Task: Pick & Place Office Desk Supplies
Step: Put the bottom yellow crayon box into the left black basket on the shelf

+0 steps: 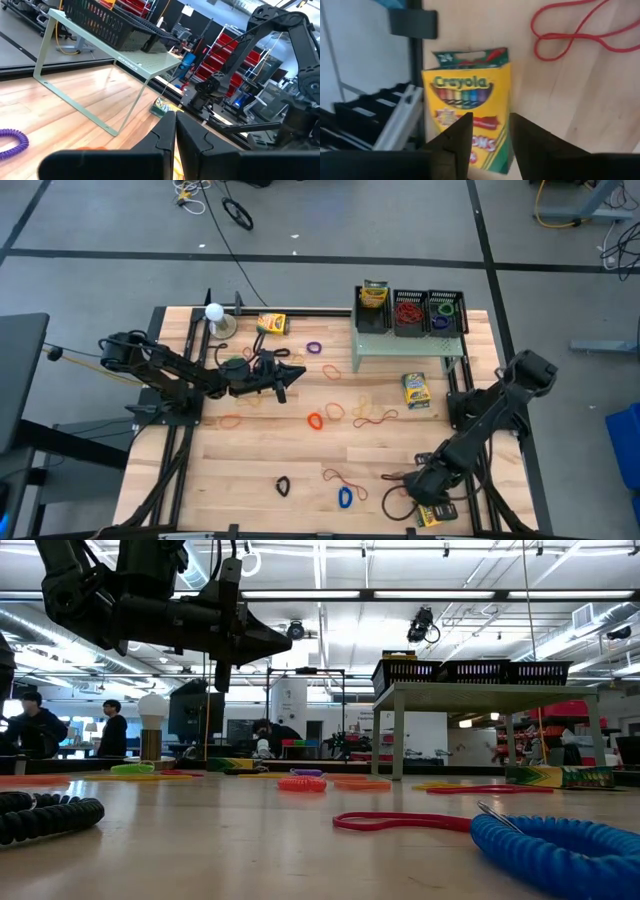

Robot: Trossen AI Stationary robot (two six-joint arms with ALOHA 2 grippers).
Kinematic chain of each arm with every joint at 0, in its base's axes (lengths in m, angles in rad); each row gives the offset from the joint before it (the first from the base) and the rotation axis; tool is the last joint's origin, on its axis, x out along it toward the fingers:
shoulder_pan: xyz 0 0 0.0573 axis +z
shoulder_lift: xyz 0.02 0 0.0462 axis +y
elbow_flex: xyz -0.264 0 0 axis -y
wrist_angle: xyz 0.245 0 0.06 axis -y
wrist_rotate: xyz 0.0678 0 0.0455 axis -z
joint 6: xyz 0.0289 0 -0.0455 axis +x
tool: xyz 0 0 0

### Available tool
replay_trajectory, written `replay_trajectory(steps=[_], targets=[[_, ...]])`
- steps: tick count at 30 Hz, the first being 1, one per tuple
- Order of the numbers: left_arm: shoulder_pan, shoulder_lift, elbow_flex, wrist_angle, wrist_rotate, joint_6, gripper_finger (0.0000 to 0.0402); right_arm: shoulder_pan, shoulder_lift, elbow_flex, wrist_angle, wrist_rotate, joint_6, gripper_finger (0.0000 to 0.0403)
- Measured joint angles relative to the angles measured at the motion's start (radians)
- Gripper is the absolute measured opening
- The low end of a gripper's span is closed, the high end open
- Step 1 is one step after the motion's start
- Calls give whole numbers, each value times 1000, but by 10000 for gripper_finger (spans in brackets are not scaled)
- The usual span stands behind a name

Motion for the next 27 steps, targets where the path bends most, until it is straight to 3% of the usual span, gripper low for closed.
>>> replay_trajectory(steps=[7,13,17,27], targets=[[0,0,0,0,0,-1,20,-8,96,0,44,-47,-69,122],[-1,0,0,0,7,-20,20,-8,117,3,63,-84,-58,65],[-1,0,0,1,7,-27,20,-7,90,1,62,-59,-21,11],[-1,0,0,1,8,-43,20,-8,-116,0,47,60,216,2]])
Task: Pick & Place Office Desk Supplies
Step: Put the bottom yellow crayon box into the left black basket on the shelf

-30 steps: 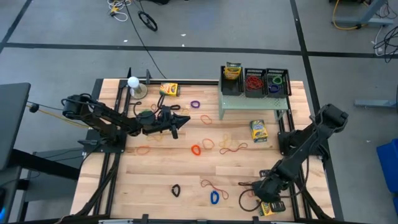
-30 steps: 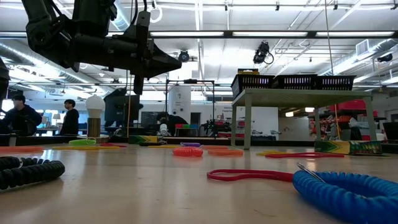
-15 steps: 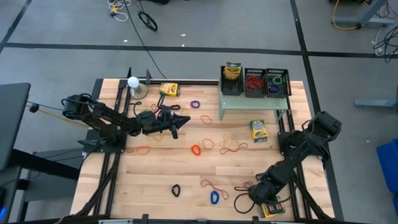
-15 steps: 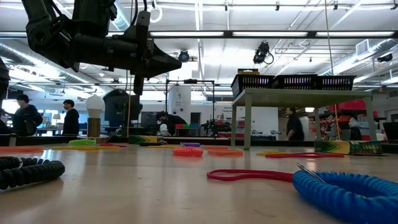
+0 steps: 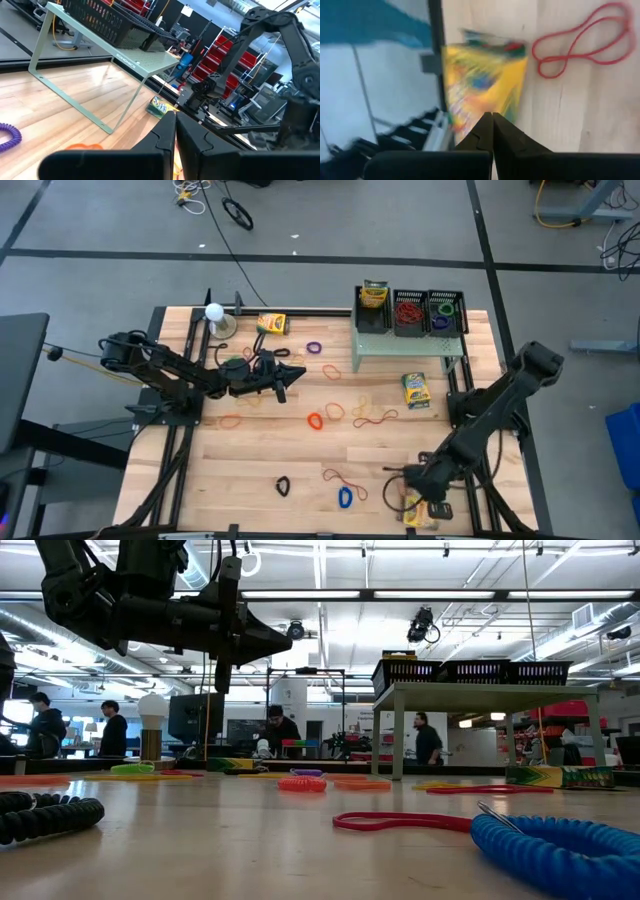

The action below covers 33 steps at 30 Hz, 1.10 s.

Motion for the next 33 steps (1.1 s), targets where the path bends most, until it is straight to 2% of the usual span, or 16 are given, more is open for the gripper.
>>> replay_trajectory(steps=[7,10,13,17,22,28,33], targets=[[0,0,0,0,0,-3,20,-15,-196,0,-100,187,160,1],[0,0,0,0,2,-3,20,-27,-213,0,-147,182,193,7],[0,0,0,0,11,-3,20,-25,-175,0,-107,119,150,40],[0,0,0,0,19,-3,20,-26,-79,0,-8,63,0,107],[0,0,0,0,19,-2,20,-42,14,1,39,38,-303,169],[0,0,0,-16,45,19,20,-93,93,2,62,34,-683,172],[0,1,0,-55,69,9,20,-128,146,3,142,-33,-891,157]])
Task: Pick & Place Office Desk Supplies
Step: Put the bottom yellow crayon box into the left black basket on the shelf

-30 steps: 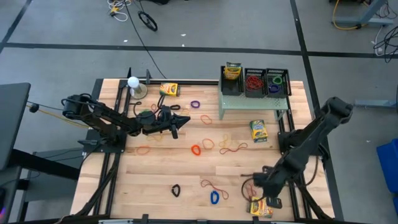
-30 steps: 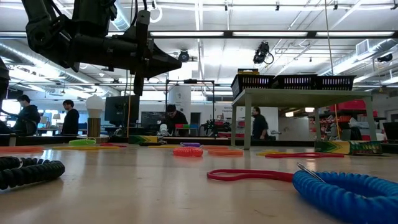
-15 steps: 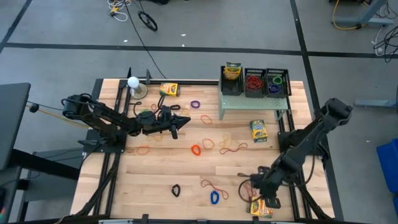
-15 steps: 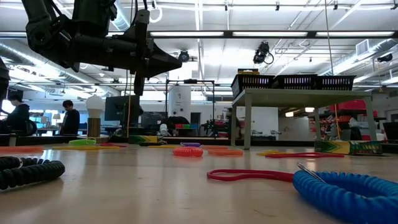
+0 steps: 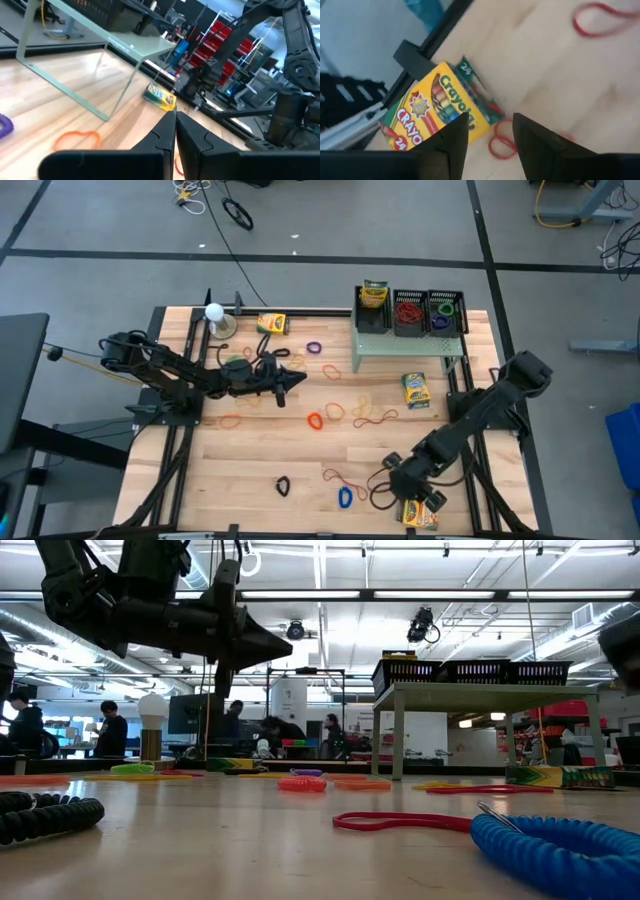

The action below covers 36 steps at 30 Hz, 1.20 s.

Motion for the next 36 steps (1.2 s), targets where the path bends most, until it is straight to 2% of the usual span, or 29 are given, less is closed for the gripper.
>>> replay_trajectory(steps=[6,11,15,18,24,36], targets=[[0,0,0,-7,37,8,20,-3,51,0,30,-65,-136,157],[0,0,0,-7,37,11,20,-3,83,0,26,-62,-172,153],[0,0,0,-8,37,11,20,-3,104,2,28,-83,-171,126],[0,0,0,-10,37,11,20,-1,107,4,12,-79,-169,90],[0,0,0,-13,37,11,20,-21,106,5,-28,-57,-111,10],[0,0,0,-29,37,11,20,-87,19,-2,-59,34,87,2]])
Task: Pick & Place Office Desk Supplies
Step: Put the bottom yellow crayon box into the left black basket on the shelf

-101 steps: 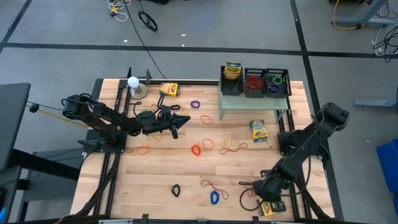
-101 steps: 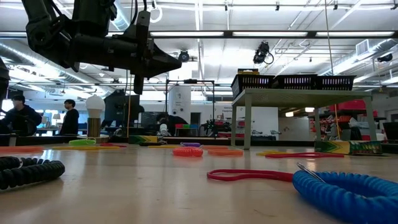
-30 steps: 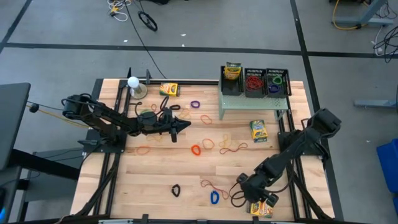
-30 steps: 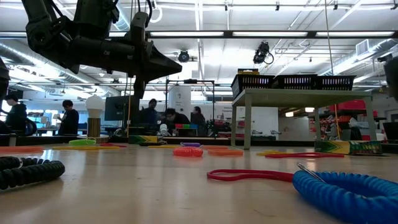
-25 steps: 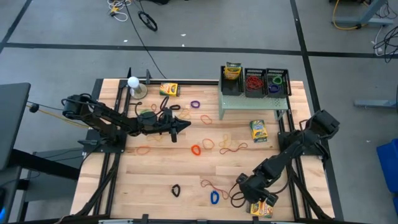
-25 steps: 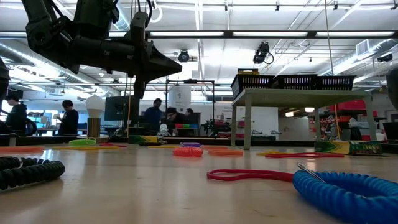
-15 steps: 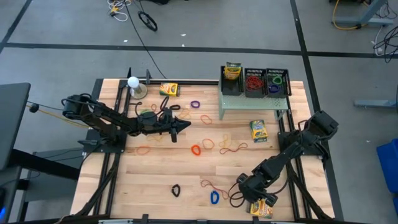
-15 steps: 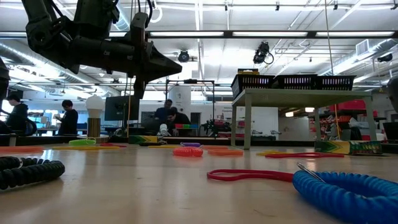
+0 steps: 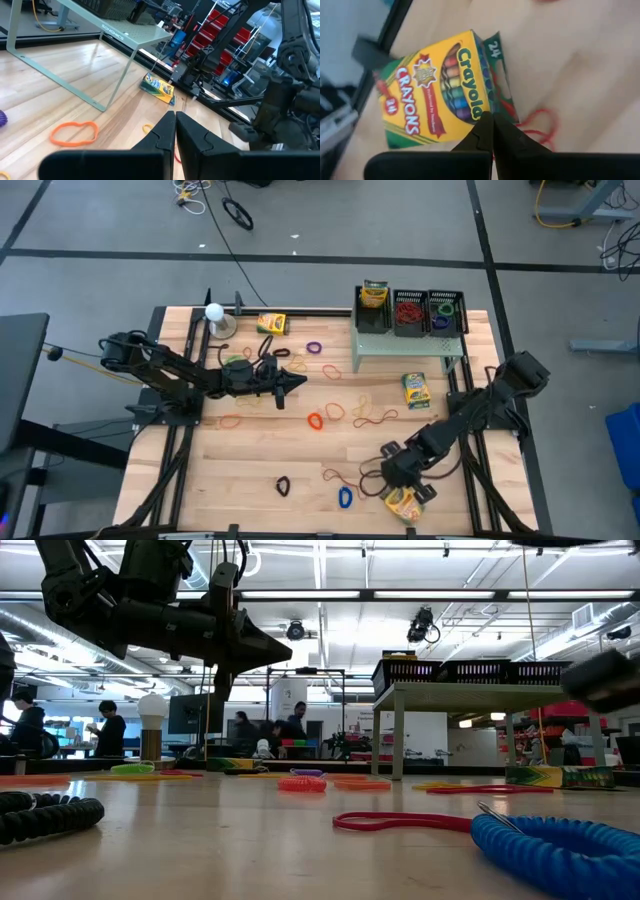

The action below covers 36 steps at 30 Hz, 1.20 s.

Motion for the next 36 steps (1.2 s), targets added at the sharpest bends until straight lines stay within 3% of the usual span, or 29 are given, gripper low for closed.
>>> replay_trajectory(steps=[11,20,30,36], targets=[[0,0,0,1,0,0,20,-132,-139,0,-23,148,215,1],[0,0,0,1,16,-23,20,-315,-145,0,7,254,361,0],[0,0,0,-19,28,-68,20,-442,-66,0,176,263,376,0],[0,-1,4,-54,66,-203,36,-425,-73,47,161,426,244,0]])
